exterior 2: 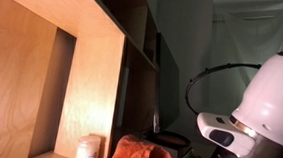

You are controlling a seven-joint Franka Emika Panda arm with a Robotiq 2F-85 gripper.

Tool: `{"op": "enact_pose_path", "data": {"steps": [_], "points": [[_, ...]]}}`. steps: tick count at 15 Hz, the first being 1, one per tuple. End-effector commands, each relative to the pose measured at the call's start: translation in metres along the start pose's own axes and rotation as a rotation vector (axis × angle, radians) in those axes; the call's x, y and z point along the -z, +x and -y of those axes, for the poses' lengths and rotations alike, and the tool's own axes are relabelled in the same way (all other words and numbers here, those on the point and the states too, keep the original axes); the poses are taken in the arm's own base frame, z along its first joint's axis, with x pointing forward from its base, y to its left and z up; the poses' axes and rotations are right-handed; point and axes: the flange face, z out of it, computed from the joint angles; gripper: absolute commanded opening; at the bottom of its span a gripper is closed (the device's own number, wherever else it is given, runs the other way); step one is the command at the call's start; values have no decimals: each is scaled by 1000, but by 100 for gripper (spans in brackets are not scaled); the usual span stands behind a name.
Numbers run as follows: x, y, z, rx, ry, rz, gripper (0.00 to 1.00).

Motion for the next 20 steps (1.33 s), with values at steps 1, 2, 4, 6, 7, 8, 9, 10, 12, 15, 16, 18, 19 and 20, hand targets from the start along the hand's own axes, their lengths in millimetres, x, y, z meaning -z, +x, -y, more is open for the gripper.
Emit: {"op": "enact_pose_path", "data": {"steps": [1,2,4,6,7,8,9,10,12,15,16,18,19,20], "points": [[8,4,4,22,-14,16,73],[11,3,4,14,-22,9,80],[16,-1,3,16,-39,5,95],[24,-9,7,16,-54,-26,100],[29,-15,10,12,-62,-58,100],[34,-22,10,1,-79,-86,100],[39,-29,12,-10,-86,-115,100],[44,-39,12,-18,-101,-147,100],[56,-58,12,-39,-131,-196,100],[77,-72,-5,-102,-173,-220,100],[77,-83,-7,-149,-181,-204,100],[84,-88,-21,-206,-203,-204,100],[85,-91,-30,-249,-227,-193,100],[86,-94,-35,-266,-230,-195,100]]}}
